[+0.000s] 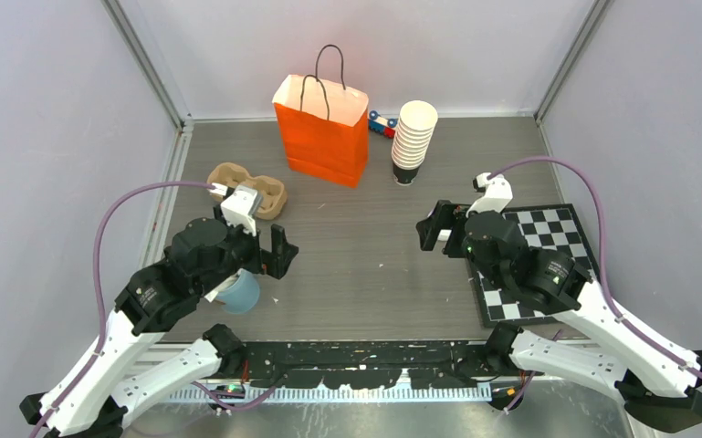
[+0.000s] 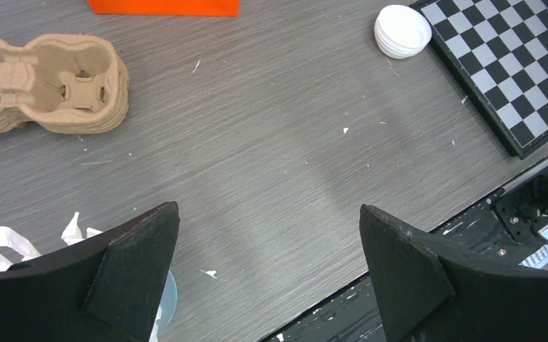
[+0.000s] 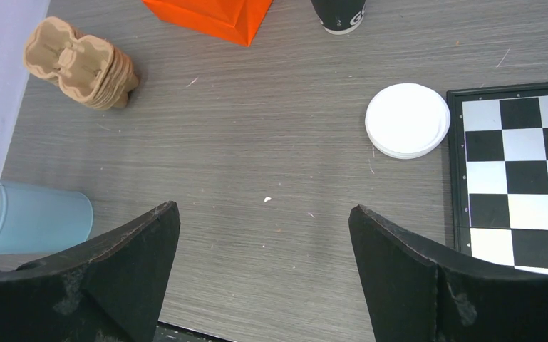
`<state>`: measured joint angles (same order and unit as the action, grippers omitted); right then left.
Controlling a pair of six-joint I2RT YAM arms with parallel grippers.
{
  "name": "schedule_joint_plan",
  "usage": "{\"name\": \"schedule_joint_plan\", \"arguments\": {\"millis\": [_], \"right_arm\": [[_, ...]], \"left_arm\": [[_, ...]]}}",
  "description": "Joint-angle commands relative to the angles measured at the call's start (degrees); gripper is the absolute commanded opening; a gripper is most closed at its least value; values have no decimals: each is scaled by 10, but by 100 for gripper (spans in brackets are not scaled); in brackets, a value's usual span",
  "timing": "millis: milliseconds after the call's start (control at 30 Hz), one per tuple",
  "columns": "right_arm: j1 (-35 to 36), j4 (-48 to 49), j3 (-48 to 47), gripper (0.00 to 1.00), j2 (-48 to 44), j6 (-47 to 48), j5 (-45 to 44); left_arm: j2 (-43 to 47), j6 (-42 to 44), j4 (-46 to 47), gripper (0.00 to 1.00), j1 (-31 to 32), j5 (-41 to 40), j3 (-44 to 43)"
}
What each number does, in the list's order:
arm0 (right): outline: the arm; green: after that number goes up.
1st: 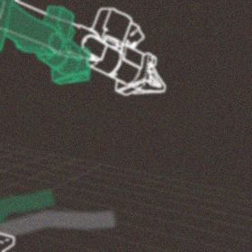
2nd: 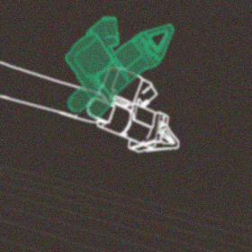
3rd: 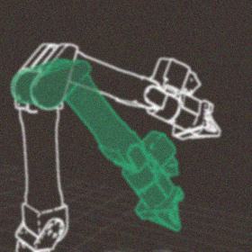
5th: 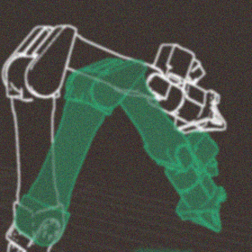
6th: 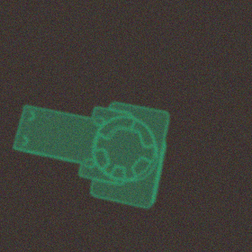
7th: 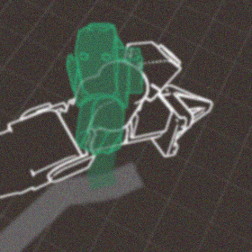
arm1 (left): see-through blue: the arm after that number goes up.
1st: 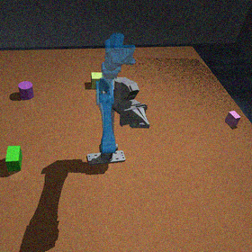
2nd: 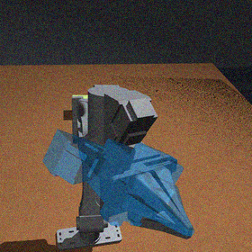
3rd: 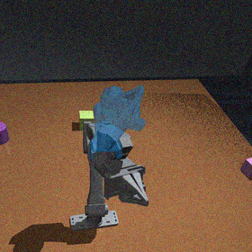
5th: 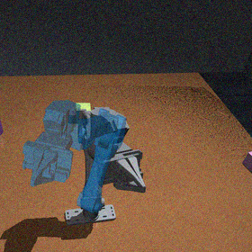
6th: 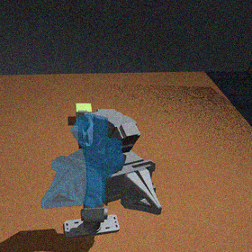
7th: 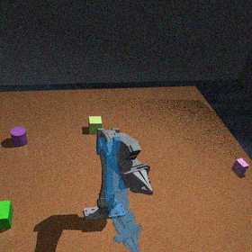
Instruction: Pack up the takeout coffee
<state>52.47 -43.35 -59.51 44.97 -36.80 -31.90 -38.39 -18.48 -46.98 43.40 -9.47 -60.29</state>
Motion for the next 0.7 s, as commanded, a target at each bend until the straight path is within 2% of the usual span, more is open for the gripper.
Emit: {"name": "schedule_joint_plan", "arguments": {"millis": [0, 133, 267, 467, 500, 567, 600, 667], "right_arm": [[3, 39, 8, 93, -12, -12, -12], [3, 54, 13, 90, -24, -9, -36], [3, 72, 5, 87, -16, -9, -104], [-16, 151, -65, 87, 87, 106, -197], [-38, 151, -89, 87, 114, 114, -186], [-104, 151, -139, 83, 168, 115, -74], [-154, 156, -160, 80, 193, 110, -14], [-206, 162, -200, 69, 245, 101, 55]], "left_arm": [[1, 35, 22, 100, 1, -7, -4], [11, 62, 22, 100, 1, -12, -4], [50, 91, 44, 100, 2, -33, 25], [96, 96, 84, 100, 2, -41, 74], [99, 92, 93, 100, 1, -34, 80], [97, 92, 101, 100, 1, -12, 85], [91, 91, 99, 100, 1, -5, 83], [77, 86, 90, 100, 2, 1, 71]]}}
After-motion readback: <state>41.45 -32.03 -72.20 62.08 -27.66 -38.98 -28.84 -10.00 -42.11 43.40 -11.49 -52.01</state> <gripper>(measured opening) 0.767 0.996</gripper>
